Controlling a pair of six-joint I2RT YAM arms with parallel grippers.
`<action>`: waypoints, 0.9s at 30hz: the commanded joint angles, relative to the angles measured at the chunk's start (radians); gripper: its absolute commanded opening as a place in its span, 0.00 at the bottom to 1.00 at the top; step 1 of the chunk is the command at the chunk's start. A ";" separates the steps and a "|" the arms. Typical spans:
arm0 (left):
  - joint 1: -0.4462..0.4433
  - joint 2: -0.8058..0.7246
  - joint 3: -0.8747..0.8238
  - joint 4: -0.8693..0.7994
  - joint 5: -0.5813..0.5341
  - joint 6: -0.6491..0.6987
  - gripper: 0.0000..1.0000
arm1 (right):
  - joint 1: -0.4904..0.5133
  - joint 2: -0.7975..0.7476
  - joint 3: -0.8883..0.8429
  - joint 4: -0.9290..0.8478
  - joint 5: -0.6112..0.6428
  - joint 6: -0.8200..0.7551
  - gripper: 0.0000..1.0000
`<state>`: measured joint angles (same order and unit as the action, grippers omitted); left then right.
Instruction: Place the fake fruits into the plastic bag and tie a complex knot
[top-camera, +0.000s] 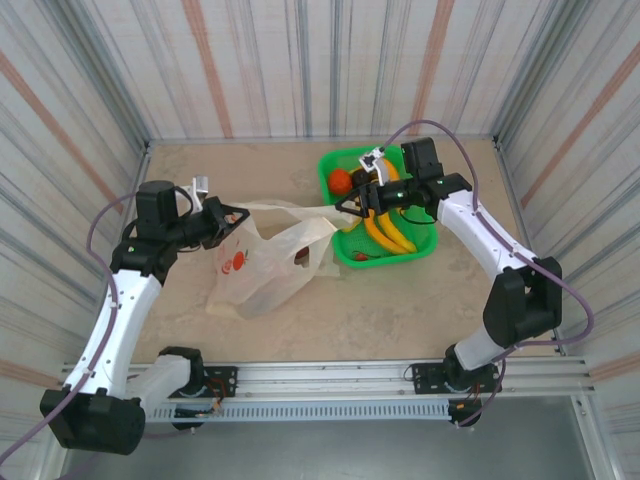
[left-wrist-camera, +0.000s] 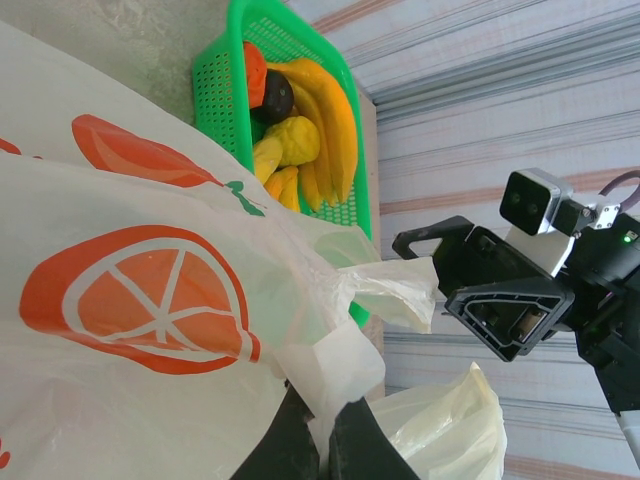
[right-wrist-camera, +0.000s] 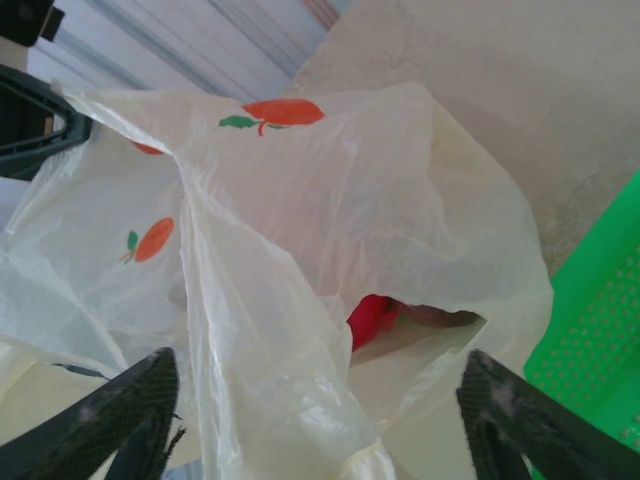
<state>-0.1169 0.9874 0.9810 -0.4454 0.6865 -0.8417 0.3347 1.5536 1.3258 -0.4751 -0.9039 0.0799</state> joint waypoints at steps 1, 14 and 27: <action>0.011 -0.001 0.008 0.004 0.020 0.021 0.00 | 0.010 0.005 0.012 -0.056 -0.044 -0.050 0.68; 0.011 0.000 0.011 -0.001 0.016 0.047 0.00 | 0.020 -0.004 0.018 -0.065 -0.081 -0.029 0.00; 0.011 -0.016 0.194 -0.141 -0.024 0.255 0.38 | 0.001 -0.009 0.024 -0.005 -0.022 0.088 0.00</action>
<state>-0.1169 0.9943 1.1034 -0.5312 0.6777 -0.6930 0.3447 1.5536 1.3258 -0.4980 -0.9417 0.1230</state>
